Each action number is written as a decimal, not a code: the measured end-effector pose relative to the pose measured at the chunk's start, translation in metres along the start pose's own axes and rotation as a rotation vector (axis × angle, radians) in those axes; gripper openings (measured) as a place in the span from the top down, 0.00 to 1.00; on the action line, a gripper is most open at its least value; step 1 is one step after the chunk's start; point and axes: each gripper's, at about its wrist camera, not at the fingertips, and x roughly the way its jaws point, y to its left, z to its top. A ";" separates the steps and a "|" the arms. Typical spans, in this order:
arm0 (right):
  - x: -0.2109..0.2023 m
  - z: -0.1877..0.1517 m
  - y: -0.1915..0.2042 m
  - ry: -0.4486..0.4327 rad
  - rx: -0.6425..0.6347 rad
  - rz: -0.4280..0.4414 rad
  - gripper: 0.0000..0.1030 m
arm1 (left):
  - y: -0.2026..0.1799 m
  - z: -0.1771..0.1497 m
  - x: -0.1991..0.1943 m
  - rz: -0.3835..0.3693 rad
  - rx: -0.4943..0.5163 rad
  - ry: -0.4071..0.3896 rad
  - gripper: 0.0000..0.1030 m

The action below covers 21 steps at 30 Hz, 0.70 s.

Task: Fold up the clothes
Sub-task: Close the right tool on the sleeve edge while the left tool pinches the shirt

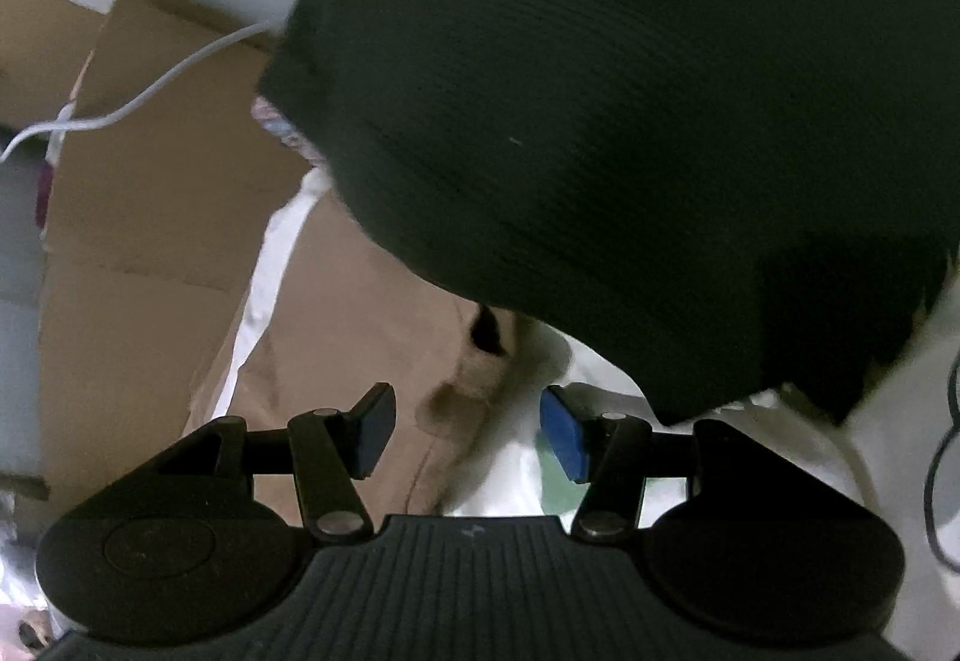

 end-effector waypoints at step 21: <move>-0.010 0.016 0.043 -0.033 -0.237 0.119 0.98 | -0.007 0.003 -0.001 0.011 0.036 -0.005 0.93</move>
